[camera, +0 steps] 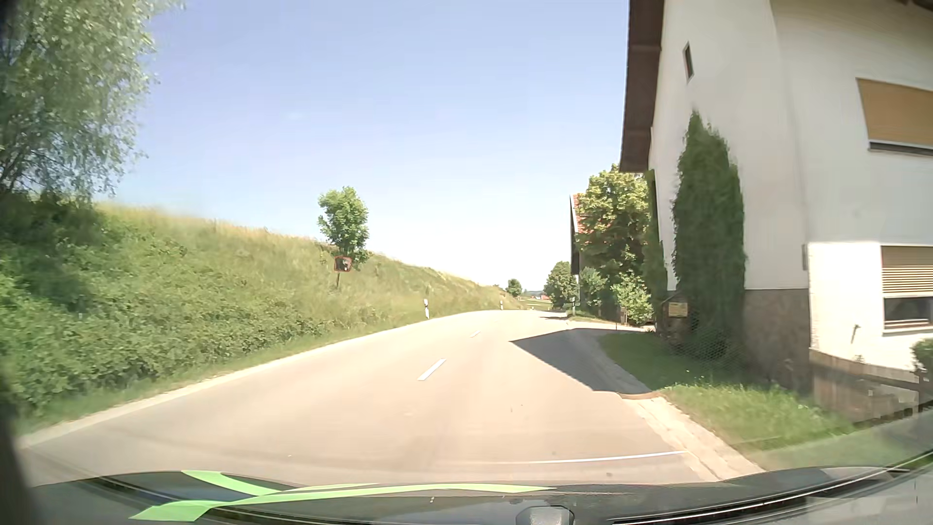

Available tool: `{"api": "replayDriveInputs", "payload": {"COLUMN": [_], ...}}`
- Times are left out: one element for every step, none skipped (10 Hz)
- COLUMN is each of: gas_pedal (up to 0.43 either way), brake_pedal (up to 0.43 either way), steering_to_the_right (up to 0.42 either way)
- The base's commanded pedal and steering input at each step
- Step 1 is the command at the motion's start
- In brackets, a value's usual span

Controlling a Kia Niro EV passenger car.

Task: Follow the waypoints while adhering to traffic rules and regulations

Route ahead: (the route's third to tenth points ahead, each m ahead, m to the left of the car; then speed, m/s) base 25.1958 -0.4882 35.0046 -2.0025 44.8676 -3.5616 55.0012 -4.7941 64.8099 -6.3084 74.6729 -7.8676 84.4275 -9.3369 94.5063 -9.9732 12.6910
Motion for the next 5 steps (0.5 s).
{"api": "replayDriveInputs", "payload": {"gas_pedal": [0.039, 0.047, 0.079, 0.087, 0.098], "brake_pedal": [0.0, 0.0, 0.0, 0.0, 0.0], "steering_to_the_right": [0.009, 0.009, 0.009, 0.009, 0.009]}}
